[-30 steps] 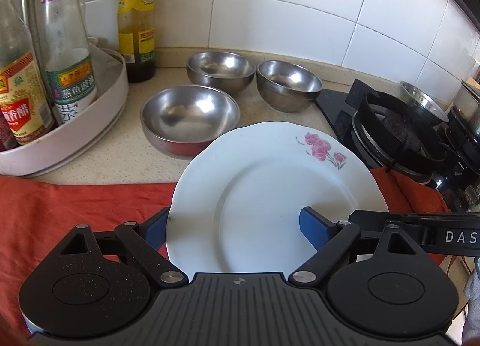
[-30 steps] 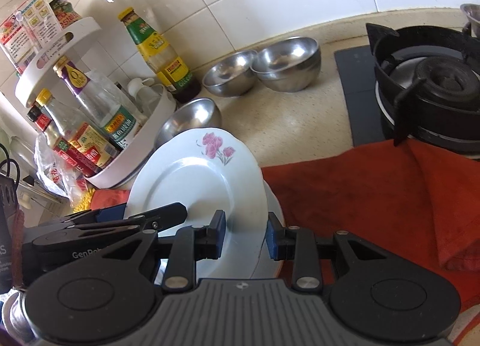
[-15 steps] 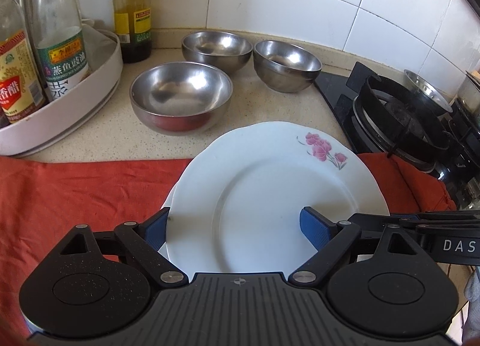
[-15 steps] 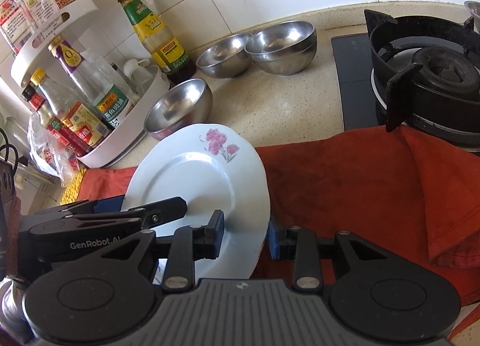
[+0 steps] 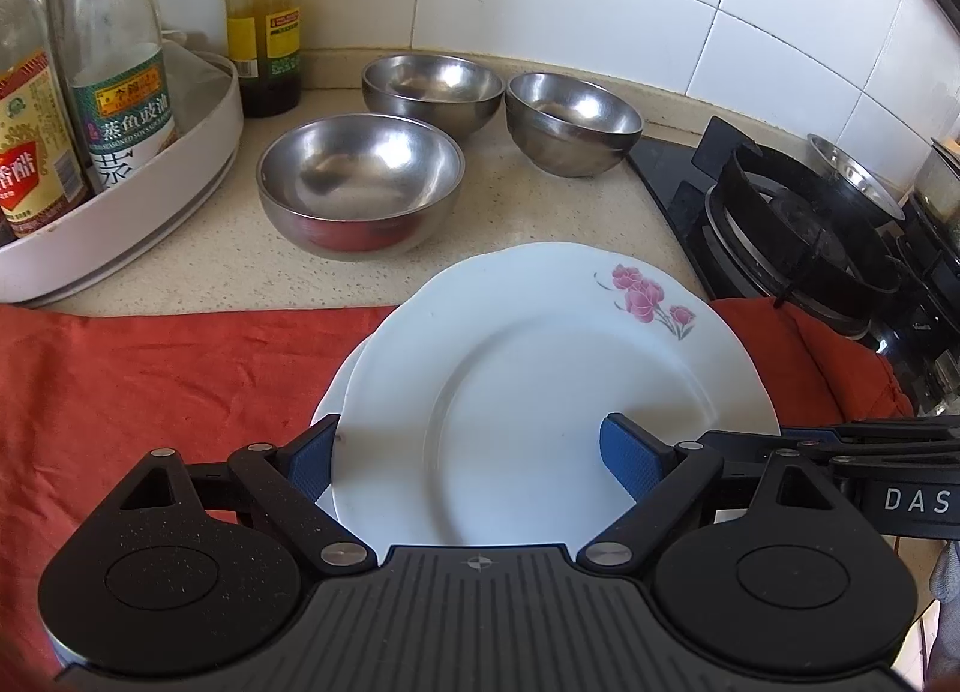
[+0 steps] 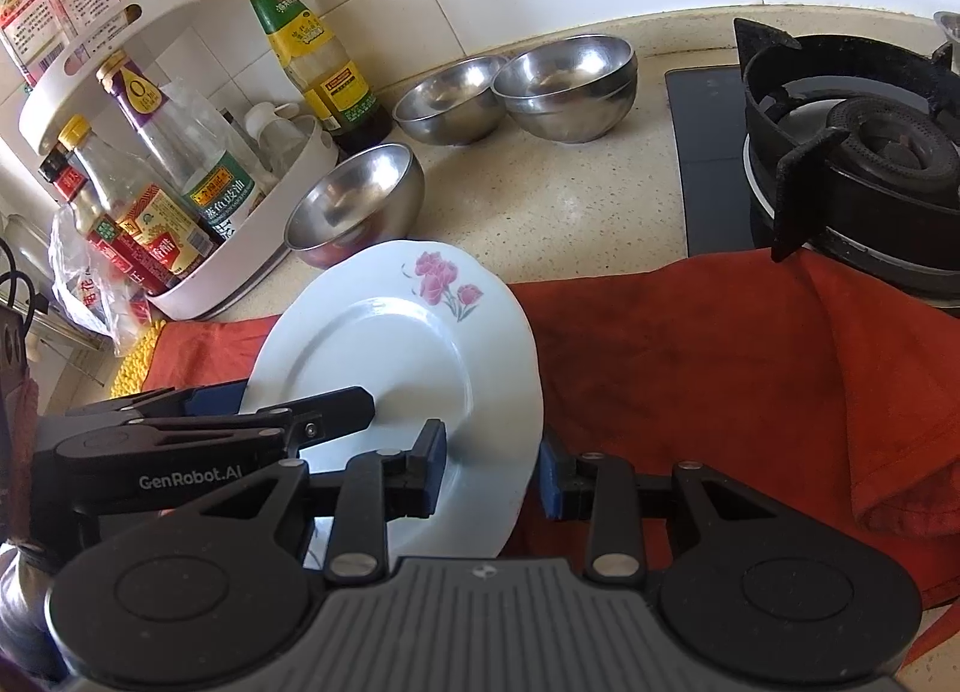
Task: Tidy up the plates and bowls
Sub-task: 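Lower the small plate onto the stack and open both grippers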
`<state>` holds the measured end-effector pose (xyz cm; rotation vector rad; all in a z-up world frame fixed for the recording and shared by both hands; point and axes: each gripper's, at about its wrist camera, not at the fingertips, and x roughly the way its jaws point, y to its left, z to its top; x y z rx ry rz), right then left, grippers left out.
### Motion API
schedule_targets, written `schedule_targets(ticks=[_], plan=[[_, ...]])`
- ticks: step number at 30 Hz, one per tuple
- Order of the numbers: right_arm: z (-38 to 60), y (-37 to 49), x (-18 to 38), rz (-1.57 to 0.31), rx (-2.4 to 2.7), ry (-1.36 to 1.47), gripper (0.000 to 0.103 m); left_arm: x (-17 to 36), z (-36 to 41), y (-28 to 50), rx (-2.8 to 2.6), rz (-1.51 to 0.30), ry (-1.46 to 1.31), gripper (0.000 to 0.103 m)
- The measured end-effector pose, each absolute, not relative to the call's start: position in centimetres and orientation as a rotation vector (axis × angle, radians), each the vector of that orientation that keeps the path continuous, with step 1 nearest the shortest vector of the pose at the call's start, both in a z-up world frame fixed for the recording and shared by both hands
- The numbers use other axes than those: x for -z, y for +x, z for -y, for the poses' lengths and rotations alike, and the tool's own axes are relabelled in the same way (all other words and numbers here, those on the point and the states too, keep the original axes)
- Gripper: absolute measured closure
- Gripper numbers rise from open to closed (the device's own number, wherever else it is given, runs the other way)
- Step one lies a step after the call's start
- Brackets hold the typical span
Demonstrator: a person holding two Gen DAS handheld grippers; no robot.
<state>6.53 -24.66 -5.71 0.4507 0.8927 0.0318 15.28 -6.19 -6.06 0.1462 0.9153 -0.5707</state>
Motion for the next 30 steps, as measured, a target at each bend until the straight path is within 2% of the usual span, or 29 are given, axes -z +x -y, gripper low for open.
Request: schedule_targets(ticks=[8, 30], plan=[[24.1, 6.6, 5.6, -0.898, -0.014, 0.403, 0.063, 6.2, 6.2, 15.4, 0.592, -0.911, 0.156, 0.009], [22.1, 7.5, 5.3, -0.898, 0.014, 0.239, 0.06, 6.1, 5.9, 15.4, 0.581, -0.89, 0.178, 0.01]])
